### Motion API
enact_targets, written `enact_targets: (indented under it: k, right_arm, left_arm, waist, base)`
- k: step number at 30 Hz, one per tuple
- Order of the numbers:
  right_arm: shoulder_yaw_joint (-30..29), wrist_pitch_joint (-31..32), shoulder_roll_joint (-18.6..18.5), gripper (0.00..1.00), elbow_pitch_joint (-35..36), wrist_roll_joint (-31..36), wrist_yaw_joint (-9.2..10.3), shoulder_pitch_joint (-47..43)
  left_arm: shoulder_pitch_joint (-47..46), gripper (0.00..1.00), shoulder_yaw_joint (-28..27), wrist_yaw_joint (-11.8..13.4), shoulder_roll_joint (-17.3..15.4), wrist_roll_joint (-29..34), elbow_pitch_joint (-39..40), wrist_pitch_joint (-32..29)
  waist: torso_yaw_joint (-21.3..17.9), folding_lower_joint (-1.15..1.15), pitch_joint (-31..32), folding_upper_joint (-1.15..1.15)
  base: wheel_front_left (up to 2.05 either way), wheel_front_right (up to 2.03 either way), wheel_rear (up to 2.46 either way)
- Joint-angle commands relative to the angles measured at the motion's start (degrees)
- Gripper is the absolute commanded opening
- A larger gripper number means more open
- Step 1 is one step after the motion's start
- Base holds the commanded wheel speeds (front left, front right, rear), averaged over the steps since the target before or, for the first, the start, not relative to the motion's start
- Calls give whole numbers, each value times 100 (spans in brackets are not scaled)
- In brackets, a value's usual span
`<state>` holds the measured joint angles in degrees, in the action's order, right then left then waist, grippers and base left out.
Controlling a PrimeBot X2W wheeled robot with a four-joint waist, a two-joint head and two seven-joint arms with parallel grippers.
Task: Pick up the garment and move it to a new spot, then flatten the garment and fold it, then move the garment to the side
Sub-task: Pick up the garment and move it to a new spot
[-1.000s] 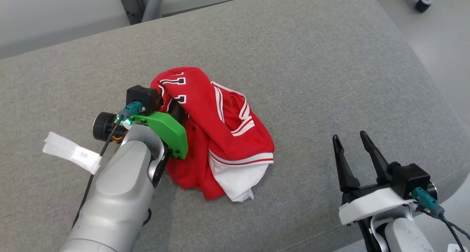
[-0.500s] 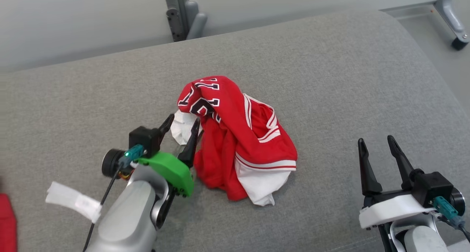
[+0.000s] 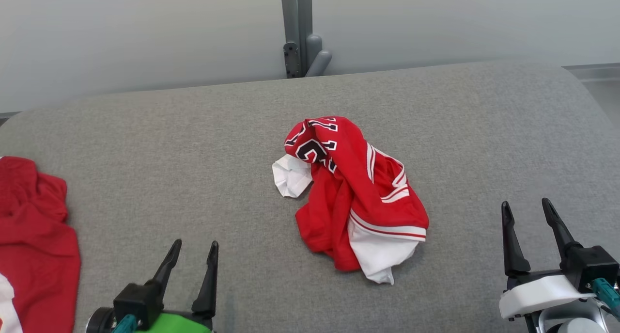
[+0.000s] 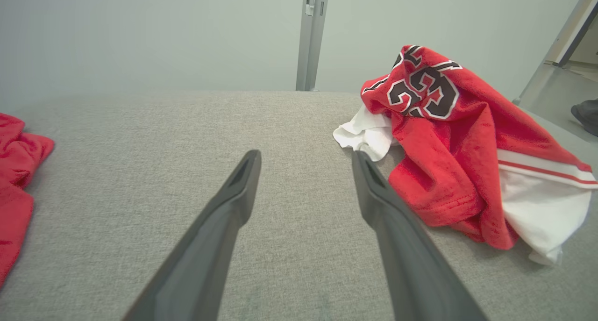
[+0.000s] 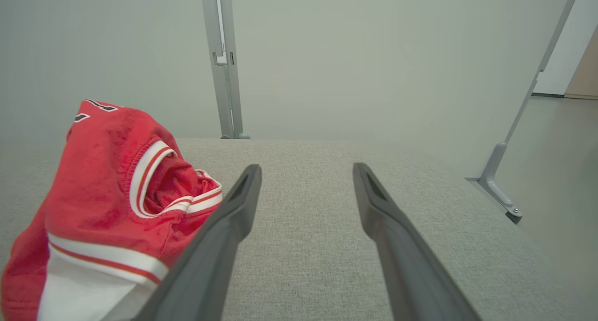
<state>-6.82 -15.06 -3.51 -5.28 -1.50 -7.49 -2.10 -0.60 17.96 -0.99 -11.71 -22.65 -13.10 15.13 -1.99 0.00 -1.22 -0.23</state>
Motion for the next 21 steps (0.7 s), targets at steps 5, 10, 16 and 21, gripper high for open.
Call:
enact_targets:
  k: [5,10,16,21]
  right_arm:
    - [22,-19,-55,100,-77,120,-1,-133]
    - [-5,-19,-48,100,-121,90,-1,-157]
    - [10,-19,-28,100,-189,64,-1,-221]
    - [64,-19,-16,100,-214,60,-1,-193]
  left_arm:
    - [569,100,-514,-35,-4,380,312,1]
    - [855,100,-1060,-184,156,591,448,1]
    - [970,100,-1499,-399,400,787,440,2]
    - [968,100,-1729,-510,523,927,407,2]
  waist:
    - [238,0,57,23]
    - [290,0,67,23]
    - [251,0,114,23]
    - [173,0,116,23]
  base:
    - [0,0,0]
    - [0,0,0]
    - [0,0,0]
    - [0,0,0]
